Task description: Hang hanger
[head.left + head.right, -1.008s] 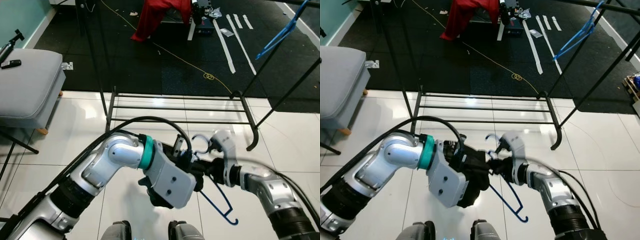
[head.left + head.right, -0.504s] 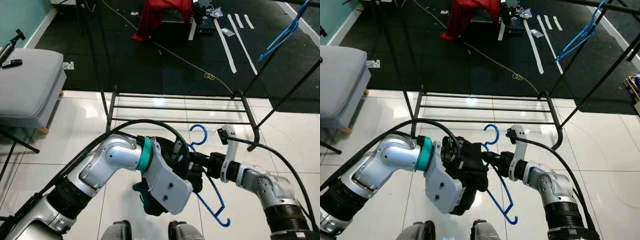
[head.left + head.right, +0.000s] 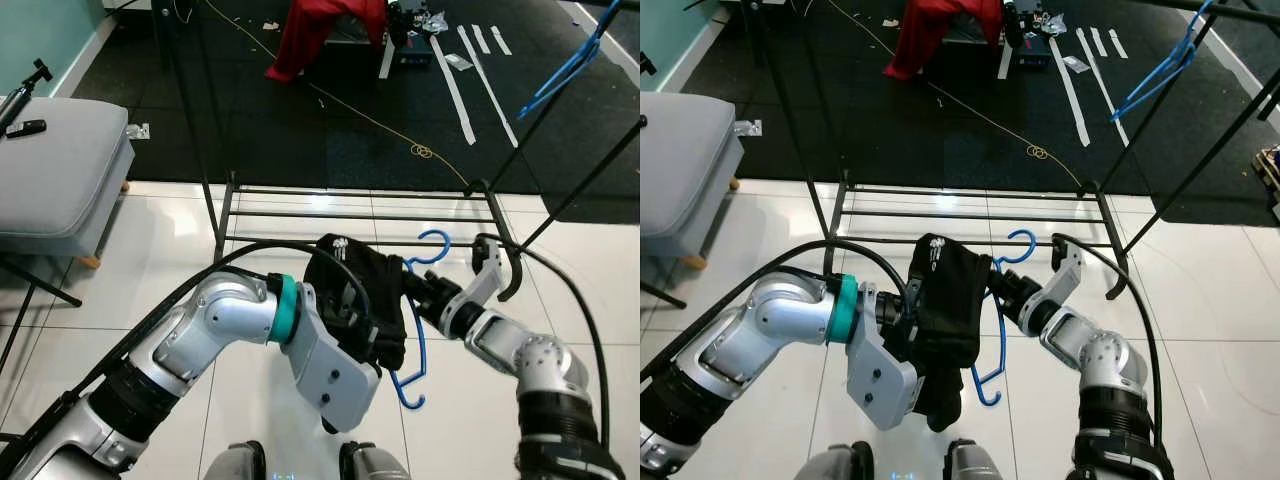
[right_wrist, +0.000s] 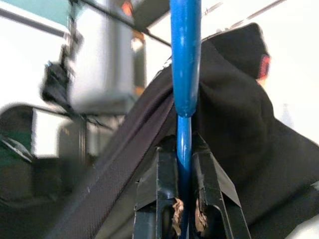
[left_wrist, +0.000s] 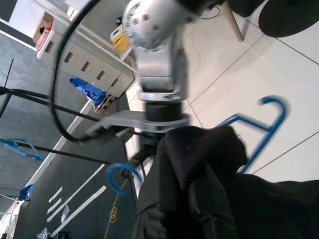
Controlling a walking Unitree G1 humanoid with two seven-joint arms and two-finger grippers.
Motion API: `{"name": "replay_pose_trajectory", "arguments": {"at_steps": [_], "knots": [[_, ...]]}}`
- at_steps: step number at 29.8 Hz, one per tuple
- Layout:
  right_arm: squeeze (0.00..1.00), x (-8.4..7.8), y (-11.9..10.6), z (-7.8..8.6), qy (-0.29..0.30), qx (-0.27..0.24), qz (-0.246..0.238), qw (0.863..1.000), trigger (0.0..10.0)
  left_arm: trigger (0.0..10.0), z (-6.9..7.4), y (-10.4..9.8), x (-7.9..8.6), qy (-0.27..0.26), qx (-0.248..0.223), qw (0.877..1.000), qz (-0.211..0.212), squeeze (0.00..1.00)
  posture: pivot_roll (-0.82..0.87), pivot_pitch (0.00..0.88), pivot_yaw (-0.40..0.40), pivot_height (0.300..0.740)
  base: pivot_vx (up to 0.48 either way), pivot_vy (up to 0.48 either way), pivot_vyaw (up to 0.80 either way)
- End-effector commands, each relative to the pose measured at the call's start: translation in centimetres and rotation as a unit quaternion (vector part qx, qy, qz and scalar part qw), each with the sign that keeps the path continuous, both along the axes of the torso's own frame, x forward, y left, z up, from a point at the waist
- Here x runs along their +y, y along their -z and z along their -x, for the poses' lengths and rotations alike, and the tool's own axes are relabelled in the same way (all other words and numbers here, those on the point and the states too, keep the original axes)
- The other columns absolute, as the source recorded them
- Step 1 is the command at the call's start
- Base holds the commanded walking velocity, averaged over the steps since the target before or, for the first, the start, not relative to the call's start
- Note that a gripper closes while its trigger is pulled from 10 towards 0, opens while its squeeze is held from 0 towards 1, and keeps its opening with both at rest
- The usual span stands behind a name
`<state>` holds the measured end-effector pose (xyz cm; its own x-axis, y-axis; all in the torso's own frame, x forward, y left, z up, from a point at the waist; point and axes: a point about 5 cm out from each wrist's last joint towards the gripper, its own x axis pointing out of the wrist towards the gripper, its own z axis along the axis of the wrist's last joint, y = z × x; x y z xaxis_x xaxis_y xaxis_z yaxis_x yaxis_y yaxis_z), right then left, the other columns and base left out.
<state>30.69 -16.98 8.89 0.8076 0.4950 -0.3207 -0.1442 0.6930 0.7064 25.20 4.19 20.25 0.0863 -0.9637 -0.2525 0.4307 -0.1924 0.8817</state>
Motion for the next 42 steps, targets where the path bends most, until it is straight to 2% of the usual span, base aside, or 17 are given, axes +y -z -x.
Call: {"name": "replay_pose_trajectory", "arguments": {"at_steps": [1,7,8,9,11,13,14,16,17,21,22,25,30,35,36,39,42], "knots": [[0.00,0.1,0.2,0.2,0.013,0.005,0.018,1.000,10.0,10.0,0.3,0.0,-0.2,0.006,-0.010,1.000,0.012,0.00,-0.08,0.118,0.033,0.740,0.000,0.000,0.00],[0.00,0.2,0.2,-0.4,0.092,0.033,-0.048,0.994,10.0,10.0,0.7,0.3,-0.4,0.011,-0.016,0.999,0.026,0.00,-0.08,0.111,0.036,0.740,0.000,0.000,0.00],[0.00,0.1,0.1,-0.6,0.113,0.039,-0.079,0.990,10.0,10.0,0.9,0.5,-0.4,0.013,-0.015,0.999,0.026,0.00,-0.08,0.109,0.037,0.740,0.000,0.000,0.00],[0.00,-0.7,-0.7,-1.5,0.173,0.040,-0.150,0.973,10.0,10.0,1.1,1.4,0.1,0.010,-0.010,1.000,0.017,0.00,-0.08,0.105,0.039,0.740,0.000,0.000,0.00],[0.00,-0.7,-0.7,-1.5,0.173,0.040,-0.150,0.973,10.0,10.0,1.1,1.4,0.1,0.010,-0.010,1.000,0.017,0.00,-0.08,0.105,0.039,0.740,0.000,0.000,0.00],[0.00,-1.9,-1.3,-2.1,0.224,0.034,-0.184,0.956,10.0,10.0,1.2,1.8,0.4,0.005,-0.005,1.000,0.014,0.00,-0.08,0.104,0.038,0.740,0.000,0.000,0.00],[0.00,-1.9,-1.3,-2.1,0.224,0.034,-0.184,0.956,10.0,10.0,1.2,1.8,0.4,0.005,-0.005,1.000,0.014,0.00,-0.08,0.104,0.038,0.740,0.000,0.000,0.00],[0.00,-4.0,-1.5,-2.6,0.322,0.031,-0.184,0.928,10.0,10.0,1.3,1.7,0.5,0.003,-0.004,1.000,0.024,0.00,-0.08,0.099,0.042,0.740,0.000,0.000,0.00],[0.00,-4.3,-1.6,-2.7,0.337,0.032,-0.183,0.923,10.0,10.0,1.3,1.7,0.5,0.003,-0.005,1.000,0.026,0.00,-0.08,0.099,0.042,0.740,0.000,0.000,0.00],[0.00,-4.6,-1.8,-2.9,0.357,0.029,-0.184,0.915,10.0,10.0,1.2,1.6,0.4,0.000,-0.006,0.999,0.035,0.00,-0.08,0.099,0.043,0.740,0.000,0.000,0.00],[0.00,-4.7,-2.4,-3.3,0.372,0.020,-0.200,0.906,10.0,10.0,1.1,1.4,0.3,-0.006,-0.007,0.999,0.046,0.00,-0.08,0.098,0.043,0.740,0.000,0.000,0.00],[0.00,-4.7,-2.9,-3.5,0.375,0.014,-0.208,0.903,10.0,10.0,0.9,1.4,0.4,-0.011,-0.008,0.999,0.050,0.00,-0.08,0.100,0.042,0.740,0.000,0.000,0.00],[0.00,-4.8,-3.5,-3.8,0.382,0.004,-0.205,0.901,10.0,10.0,0.9,1.2,0.5,-0.016,-0.007,0.998,0.059,0.00,-0.08,0.103,0.044,0.740,0.000,0.000,0.00],[0.00,-6.4,-4.9,-4.5,0.445,-0.014,-0.191,0.875,10.0,10.0,1.2,0.8,0.6,-0.011,-0.003,0.997,0.072,0.00,-0.08,0.108,0.049,0.740,0.000,0.000,0.00],[0.00,-6.4,-4.9,-4.5,0.445,-0.014,-0.191,0.875,10.0,10.0,1.2,0.8,0.6,-0.011,-0.003,0.997,0.072,0.00,-0.08,0.108,0.049,0.740,0.000,0.000,0.00],[0.00,-8.4,-7.3,-5.0,0.524,-0.057,-0.067,0.847,10.0,10.0,1.2,0.3,0.5,-0.011,-0.003,0.997,0.079,0.00,-0.08,0.115,0.057,0.740,0.000,0.000,0.00],[0.00,-8.6,-8.0,-5.0,0.536,-0.073,-0.037,0.840,10.0,10.0,1.1,0.0,0.3,-0.011,-0.003,0.996,0.084,0.00,-0.08,0.114,0.058,0.740,0.000,0.000,0.00]]}}
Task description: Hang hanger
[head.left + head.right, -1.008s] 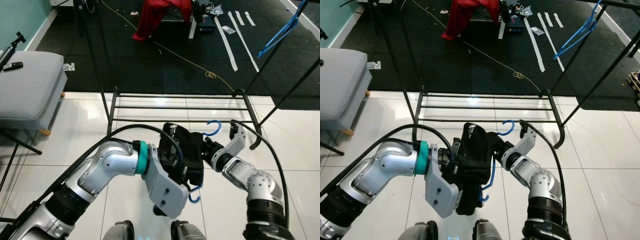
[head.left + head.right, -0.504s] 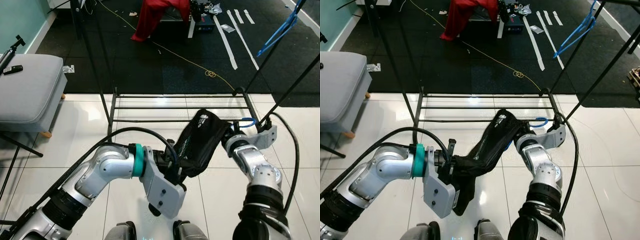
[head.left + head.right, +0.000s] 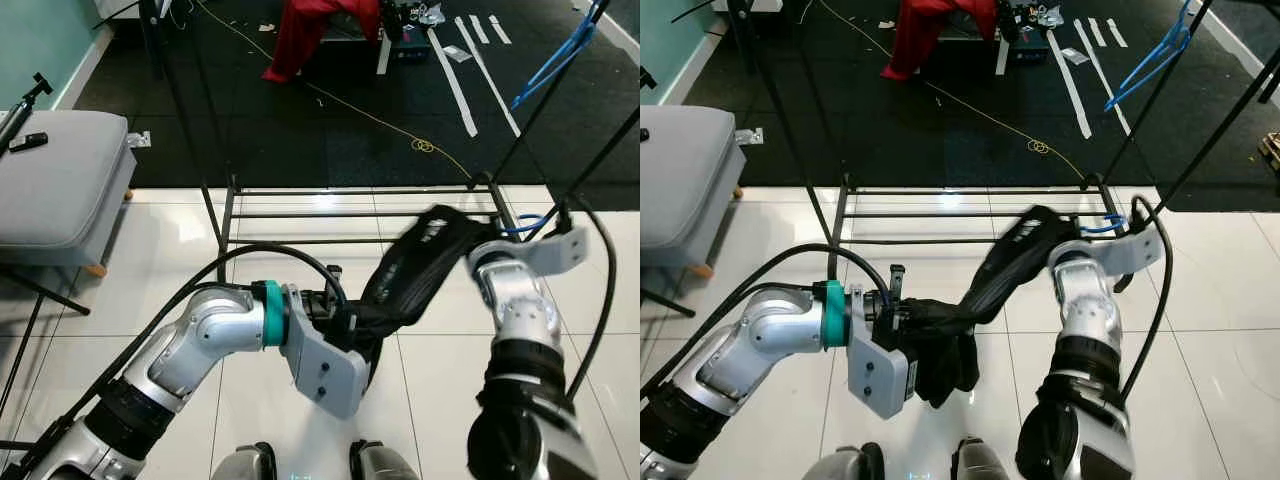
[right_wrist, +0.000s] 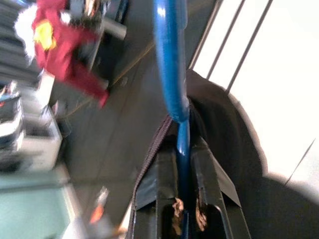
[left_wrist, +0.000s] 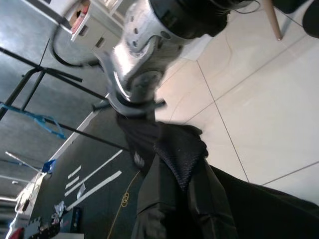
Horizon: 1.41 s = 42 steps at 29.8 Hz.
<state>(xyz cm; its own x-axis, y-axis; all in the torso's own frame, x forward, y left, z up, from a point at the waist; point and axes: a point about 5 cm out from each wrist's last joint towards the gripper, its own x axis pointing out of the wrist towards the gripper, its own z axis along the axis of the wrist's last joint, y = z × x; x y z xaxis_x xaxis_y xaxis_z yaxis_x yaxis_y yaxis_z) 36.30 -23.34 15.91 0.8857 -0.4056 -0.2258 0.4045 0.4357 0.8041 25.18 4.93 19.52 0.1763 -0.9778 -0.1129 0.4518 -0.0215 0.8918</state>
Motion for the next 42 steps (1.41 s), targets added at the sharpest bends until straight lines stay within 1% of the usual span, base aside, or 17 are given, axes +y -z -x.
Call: {"name": "replay_pose_trajectory", "arguments": {"at_steps": [1,3,4,5,6,9,12,21,23,26,29,31,35,38,39,40,42], "knots": [[0.00,-2.3,-1.5,0.5,0.073,-0.009,0.057,0.996,10.0,10.0,1.1,-0.9,-0.6,0.034,-0.013,0.999,0.015,0.00,-0.08,0.114,0.058,0.740,0.000,0.000,0.00],[0.00,-1.4,-3.3,0.0,0.071,-0.019,0.126,0.989,10.0,10.0,0.6,-1.3,-1.2,0.020,-0.008,0.999,0.031,0.00,-0.08,0.113,0.059,0.740,0.000,0.000,0.00],[0.00,-1.4,-3.3,0.0,0.071,-0.019,0.126,0.989,10.0,10.0,0.6,-1.3,-1.2,0.020,-0.008,0.999,0.031,0.00,-0.08,0.113,0.059,0.740,0.000,0.000,0.00],[0.00,-0.2,-4.6,-0.4,0.056,-0.029,0.186,0.980,10.0,10.0,0.3,-1.6,-1.6,0.012,-0.004,0.999,0.040,0.00,-0.08,0.114,0.063,0.740,0.000,0.000,0.00],[0.00,0.3,-5.0,-0.6,0.048,-0.033,0.205,0.977,10.0,10.0,0.2,-1.7,-1.8,0.010,-0.001,0.999,0.045,0.00,-0.09,0.113,0.063,0.740,0.000,0.000,0.00],[0.00,0.7,-5.2,-0.7,0.042,-0.035,0.216,0.975,10.0,10.0,0.1,-1.8,-2.0,0.009,0.002,0.999,0.048,0.00,-0.09,0.113,0.063,0.740,0.000,0.000,0.00],[0.00,2.0,-5.2,-1.5,0.030,-0.016,0.253,0.967,10.0,10.0,0.1,-2.8,-2.8,0.015,0.062,0.993,0.095,0.00,-0.09,0.118,0.057,0.740,0.000,0.000,0.00],[0.00,2.7,-5.4,-1.8,0.037,0.002,0.286,0.958,10.0,10.0,0.4,-2.2,-2.7,0.020,0.129,0.989,0.076,0.00,-0.09,0.121,0.048,0.740,0.000,0.000,0.00],[0.00,4.0,-5.6,-1.9,0.018,-0.003,0.291,0.957,10.0,10.0,0.2,-1.7,-3.1,-0.007,0.154,0.985,0.070,0.00,-0.09,0.120,0.045,0.740,0.000,0.000,0.00],[0.00,4.7,-5.7,-2.0,0.009,-0.006,0.290,0.957,10.0,10.0,0.1,-1.5,-3.3,-0.017,0.164,0.984,0.070,0.00,-0.09,0.119,0.045,0.740,0.000,0.000,0.00],[0.00,7.0,-5.5,-2.3,-0.046,-0.020,0.258,0.965,10.0,10.0,-0.2,-1.4,-4.3,-0.035,0.182,0.980,0.074,0.00,-0.09,0.119,0.043,0.740,0.000,0.000,0.00],[0.00,7.0,-5.5,-2.3,-0.046,-0.020,0.258,0.965,10.0,10.0,-0.2,-1.4,-4.3,-0.035,0.182,0.980,0.074,0.00,-0.09,0.119,0.043,0.740,0.000,0.000,0.00],[0.00,8.7,-5.8,-2.5,-0.093,-0.035,0.243,0.965,10.0,10.0,-0.5,-1.2,-5.0,-0.046,0.188,0.978,0.076,0.00,-0.09,0.118,0.046,0.740,0.000,0.000,0.00],[0.00,11.4,-6.2,-2.3,-0.190,-0.058,0.270,0.942,10.0,10.0,-1.6,-1.8,-5.7,-0.077,0.175,0.976,0.100,0.00,-0.09,0.114,0.042,0.740,0.000,0.000,0.00],[0.00,11.4,-6.2,-2.3,-0.190,-0.058,0.270,0.942,10.0,10.0,-1.6,-1.8,-5.7,-0.077,0.175,0.976,0.100,0.00,-0.09,0.114,0.042,0.740,0.000,0.000,0.00],[0.00,11.8,-6.0,-2.2,-0.209,-0.057,0.291,0.932,10.0,10.0,-2.1,-2.3,-5.5,-0.090,0.168,0.975,0.111,0.00,-0.09,0.111,0.041,0.740,0.000,0.000,0.00],[0.00,11.8,-6.0,-2.2,-0.209,-0.057,0.291,0.932,10.0,10.0,-2.1,-2.3,-5.5,-0.090,0.168,0.975,0.111,0.00,-0.09,0.111,0.041,0.740,0.000,0.000,0.00]]}}
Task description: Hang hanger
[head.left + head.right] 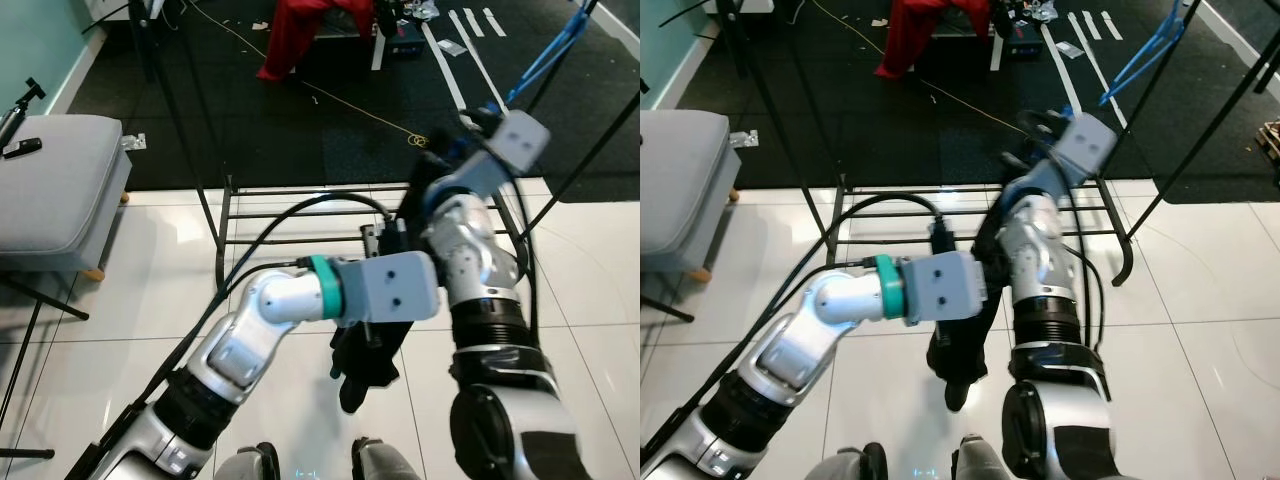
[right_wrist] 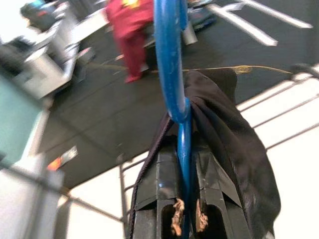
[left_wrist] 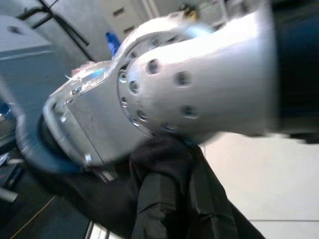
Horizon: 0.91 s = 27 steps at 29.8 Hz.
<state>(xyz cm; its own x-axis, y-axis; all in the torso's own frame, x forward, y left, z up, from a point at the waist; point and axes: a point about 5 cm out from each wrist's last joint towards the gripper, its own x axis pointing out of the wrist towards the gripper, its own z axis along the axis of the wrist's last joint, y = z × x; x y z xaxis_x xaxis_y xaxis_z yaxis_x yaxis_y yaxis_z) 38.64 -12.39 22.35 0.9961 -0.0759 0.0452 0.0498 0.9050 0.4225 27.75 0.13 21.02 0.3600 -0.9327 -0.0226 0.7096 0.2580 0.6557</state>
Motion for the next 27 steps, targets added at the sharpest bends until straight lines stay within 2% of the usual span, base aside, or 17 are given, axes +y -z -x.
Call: {"name": "replay_pose_trajectory", "arguments": {"at_steps": [1,2,3,4,5,6,7,8,9,11,17,20,21,27], "knots": [[0.00,0.9,1.1,0.4,-0.026,0.011,0.049,0.998,10.0,10.0,-0.3,-1.7,-0.1,-0.010,-0.022,0.999,0.027,0.00,-0.09,0.109,0.040,0.740,0.000,0.000,0.00],[0.00,0.7,1.8,0.6,-0.025,0.019,0.085,0.996,10.0,10.0,-0.9,-2.5,0.8,-0.029,-0.028,0.998,0.037,0.00,-0.09,0.104,0.038,0.740,0.000,0.000,0.00],[0.00,0.7,1.8,0.6,-0.025,0.019,0.085,0.996,10.0,10.0,-0.9,-2.5,0.8,-0.029,-0.028,0.998,0.037,0.00,-0.09,0.104,0.038,0.740,0.000,0.000,0.00],[0.00,0.0,2.6,0.8,-0.013,0.027,0.117,0.993,10.0,10.0,-1.4,-3.1,1.9,-0.046,-0.036,0.997,0.043,0.00,-0.09,0.102,0.036,0.740,0.000,0.000,0.00],[0.00,0.0,2.6,0.8,-0.013,0.027,0.117,0.993,10.0,10.0,-1.4,-3.1,1.9,-0.046,-0.036,0.997,0.043,0.00,-0.09,0.102,0.036,0.740,0.000,0.000,0.00],[0.00,-0.5,3.1,1.0,-0.004,0.032,0.135,0.990,10.0,10.0,-1.6,-3.5,2.5,-0.057,-0.042,0.996,0.046,0.00,-0.09,0.101,0.035,0.740,0.000,0.000,0.00],[0.00,-1.0,3.4,1.0,0.003,0.039,0.133,0.990,10.0,10.0,-1.8,-3.7,3.2,-0.070,-0.046,0.996,0.044,0.00,-0.08,0.099,0.036,0.740,0.000,0.000,0.00],[0.00,-1.0,3.4,1.0,0.003,0.039,0.133,0.990,10.0,10.0,-1.8,-3.7,3.2,-0.070,-0.046,0.996,0.044,0.00,-0.08,0.099,0.036,0.740,0.000,0.000,0.00],[0.00,-1.5,3.5,1.1,0.004,0.042,0.125,0.991,10.0,10.0,-2.2,-3.4,4.4,-0.092,-0.044,0.994,0.040,0.00,-0.08,0.099,0.036,0.740,0.000,0.000,0.00],[0.00,-1.5,3.4,1.1,-0.001,0.041,0.125,0.991,10.0,10.0,-2.5,-3.3,4.9,-0.109,-0.036,0.993,0.040,0.00,-0.09,0.095,0.035,0.740,0.000,0.000,0.00],[0.00,-1.5,3.4,1.2,-0.007,0.045,0.124,0.991,10.0,10.0,-2.8,-3.4,5.1,-0.116,-0.024,0.992,0.053,0.00,-0.09,0.091,0.032,0.740,0.000,0.000,0.00],[0.00,-1.5,3.4,1.3,-0.009,0.046,0.122,0.991,10.0,10.0,-2.4,-3.1,4.8,-0.103,-0.014,0.993,0.052,0.00,-0.09,0.086,0.031,0.740,0.000,0.000,0.00],[0.00,-1.4,3.3,1.3,-0.013,0.045,0.121,0.992,10.0,10.0,-1.5,-2.3,4.1,-0.071,0.006,0.997,0.038,0.00,-0.09,0.085,0.030,0.740,0.000,0.000,0.00],[0.00,-1.3,2.8,1.4,-0.017,0.036,0.119,0.992,10.0,10.0,-0.3,-0.6,3.6,-0.041,0.048,0.998,0.013,0.00,-0.09,0.083,0.029,0.740,0.000,0.000,0.00]]}}
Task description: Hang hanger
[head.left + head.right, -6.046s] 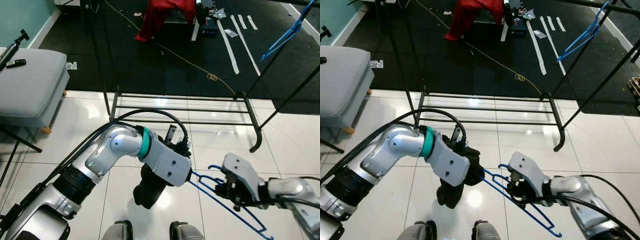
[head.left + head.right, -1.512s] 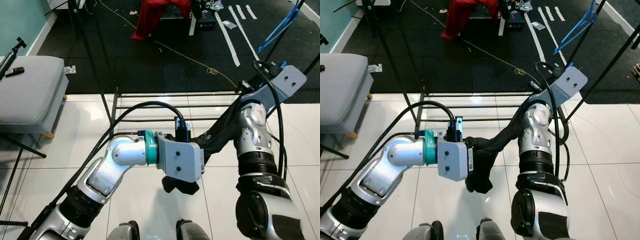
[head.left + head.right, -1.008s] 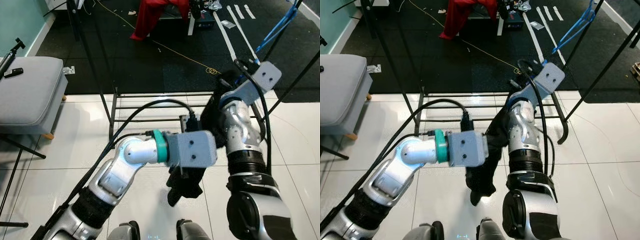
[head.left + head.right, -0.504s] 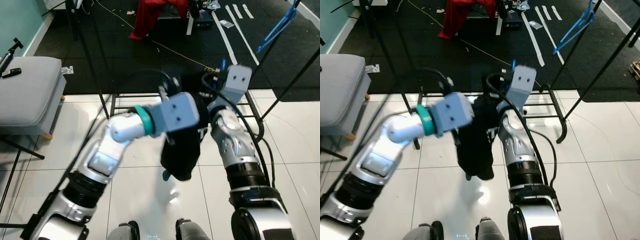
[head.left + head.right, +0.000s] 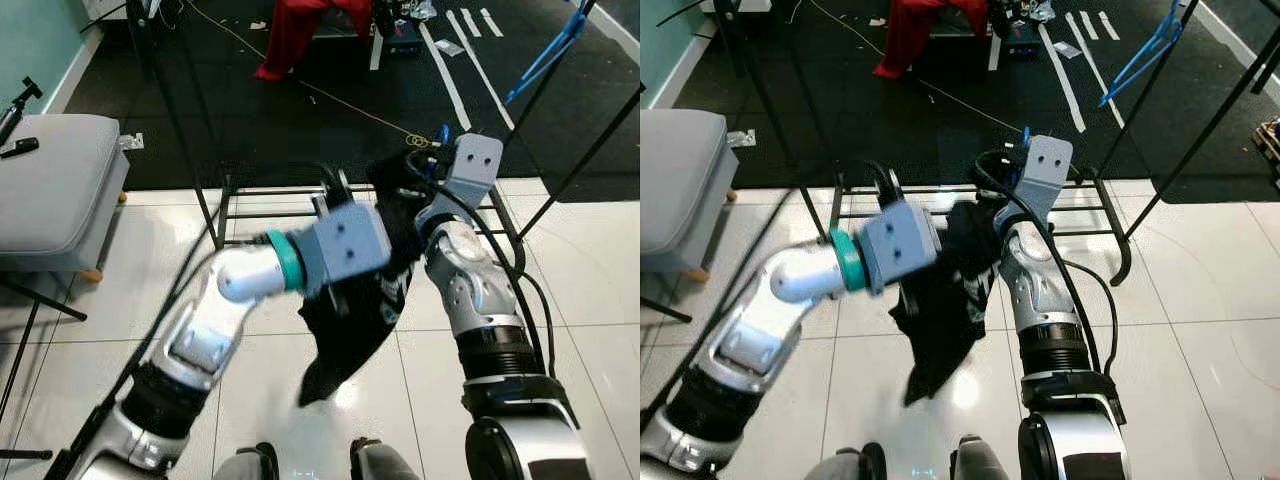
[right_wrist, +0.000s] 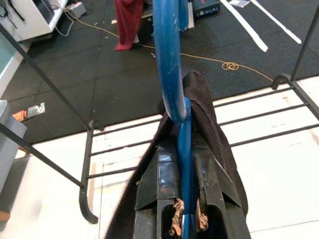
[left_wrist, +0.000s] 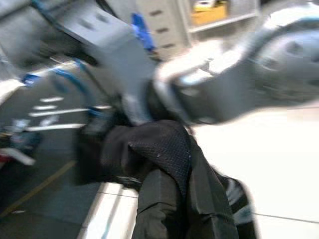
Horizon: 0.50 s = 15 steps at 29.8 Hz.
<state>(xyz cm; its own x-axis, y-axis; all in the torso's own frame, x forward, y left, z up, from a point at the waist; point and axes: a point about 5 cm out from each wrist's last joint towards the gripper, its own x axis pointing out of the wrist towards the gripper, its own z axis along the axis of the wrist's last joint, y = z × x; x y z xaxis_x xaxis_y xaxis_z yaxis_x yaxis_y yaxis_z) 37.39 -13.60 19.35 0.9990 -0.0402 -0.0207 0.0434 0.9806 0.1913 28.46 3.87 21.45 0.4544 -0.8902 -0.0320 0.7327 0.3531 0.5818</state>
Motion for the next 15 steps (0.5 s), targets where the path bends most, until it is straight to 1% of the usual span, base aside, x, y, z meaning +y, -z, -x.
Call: {"name": "replay_pose_trajectory", "arguments": {"at_steps": [1,2,3,9,13,14,15], "knots": [[0.00,-0.1,-0.3,0.1,-0.002,-0.006,-0.001,1.000,10.0,10.0,0.4,-0.1,-0.1,0.010,0.019,1.000,0.006,0.39,-0.09,0.084,0.025,0.740,0.000,0.000,0.00],[0.00,-0.1,-0.4,0.1,-0.003,-0.007,-0.001,1.000,10.0,10.0,0.4,0.0,0.0,0.008,0.031,0.999,0.012,0.39,-0.09,0.084,0.025,0.740,0.000,0.000,0.00],[0.00,-0.1,-0.5,0.0,-0.003,-0.008,-0.002,1.000,10.0,10.0,0.4,-0.3,0.2,0.010,0.041,0.999,0.026,1.00,-0.09,0.084,0.022,0.740,0.000,0.000,0.00],[0.00,-0.3,-0.7,-0.1,-0.003,-0.009,-0.002,1.000,10.0,10.0,0.5,-0.9,0.7,0.005,0.045,0.998,0.043,1.00,-0.09,0.085,0.019,0.740,0.000,0.000,0.00],[0.00,-0.5,-0.8,-0.1,-0.002,-0.010,-0.002,1.000,10.0,10.0,0.5,-1.0,1.0,0.005,0.046,0.998,0.044,1.00,-0.09,0.085,0.017,0.740,0.000,0.000,0.00],[0.00,-0.7,-0.9,-0.1,-0.001,-0.012,-0.001,1.000,10.0,10.0,0.8,-1.0,1.3,0.010,0.048,0.998,0.040,1.00,-0.09,0.085,0.019,0.740,0.000,0.000,0.00],[0.00,-0.7,-0.9,-0.1,-0.001,-0.012,-0.001,1.000,10.0,10.0,0.8,-1.0,1.3,0.010,0.048,0.998,0.040,1.00,-0.09,0.085,0.019,0.740,0.000,0.000,0.00]]}}
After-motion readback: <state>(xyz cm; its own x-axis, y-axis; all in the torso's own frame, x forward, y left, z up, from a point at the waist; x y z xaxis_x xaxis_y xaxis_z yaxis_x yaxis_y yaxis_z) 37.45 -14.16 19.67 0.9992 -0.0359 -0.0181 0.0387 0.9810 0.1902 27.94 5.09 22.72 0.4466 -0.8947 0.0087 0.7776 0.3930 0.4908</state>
